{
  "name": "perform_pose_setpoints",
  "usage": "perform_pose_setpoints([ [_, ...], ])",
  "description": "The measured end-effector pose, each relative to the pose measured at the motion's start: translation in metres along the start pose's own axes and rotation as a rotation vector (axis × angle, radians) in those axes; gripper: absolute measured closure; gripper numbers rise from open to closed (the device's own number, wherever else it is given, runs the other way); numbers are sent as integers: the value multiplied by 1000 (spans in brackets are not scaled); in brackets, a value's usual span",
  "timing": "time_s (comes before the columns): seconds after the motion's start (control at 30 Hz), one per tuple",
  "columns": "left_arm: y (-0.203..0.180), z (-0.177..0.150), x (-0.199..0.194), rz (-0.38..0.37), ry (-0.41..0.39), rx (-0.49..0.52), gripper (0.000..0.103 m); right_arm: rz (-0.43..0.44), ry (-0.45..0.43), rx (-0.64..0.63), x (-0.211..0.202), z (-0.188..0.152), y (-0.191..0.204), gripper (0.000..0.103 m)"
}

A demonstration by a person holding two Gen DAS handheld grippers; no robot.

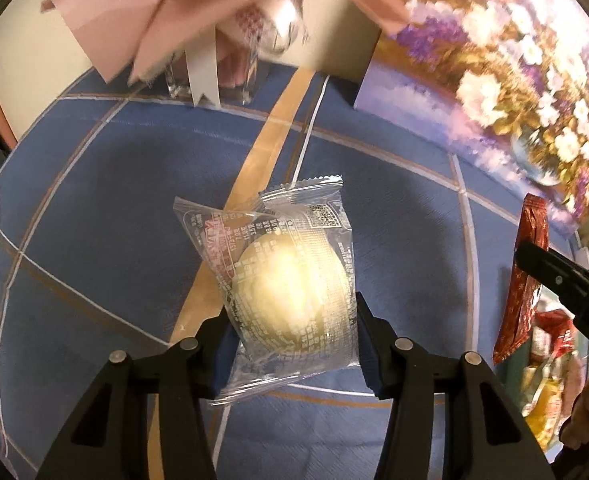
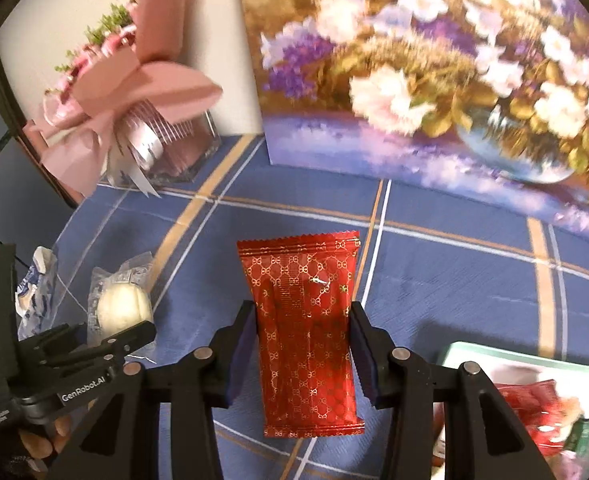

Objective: Organize snacks
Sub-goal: 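Carry red pack with right gripper into tray while left gripper carries round cake there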

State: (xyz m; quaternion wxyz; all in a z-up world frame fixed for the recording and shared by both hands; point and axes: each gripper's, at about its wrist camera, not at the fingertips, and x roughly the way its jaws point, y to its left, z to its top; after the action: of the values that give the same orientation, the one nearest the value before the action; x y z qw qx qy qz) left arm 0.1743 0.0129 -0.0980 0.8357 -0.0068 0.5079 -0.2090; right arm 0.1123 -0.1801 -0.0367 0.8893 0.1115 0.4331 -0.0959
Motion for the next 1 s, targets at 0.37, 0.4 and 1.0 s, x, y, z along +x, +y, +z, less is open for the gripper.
perform_pose_setpoints([
  [0.37, -51, 8, -73, -48, -57, -34, 50, -36, 14, 117, -68, 0, -9, 55],
  [0.4, -58, 6, -79, -47, -62, -33, 50, -41, 14, 129, -75, -2, -12, 55],
  [1.0, -160, -33, -131, -110, -49, 1, 49, -151, -41, 277, -175, -80, -57, 55],
])
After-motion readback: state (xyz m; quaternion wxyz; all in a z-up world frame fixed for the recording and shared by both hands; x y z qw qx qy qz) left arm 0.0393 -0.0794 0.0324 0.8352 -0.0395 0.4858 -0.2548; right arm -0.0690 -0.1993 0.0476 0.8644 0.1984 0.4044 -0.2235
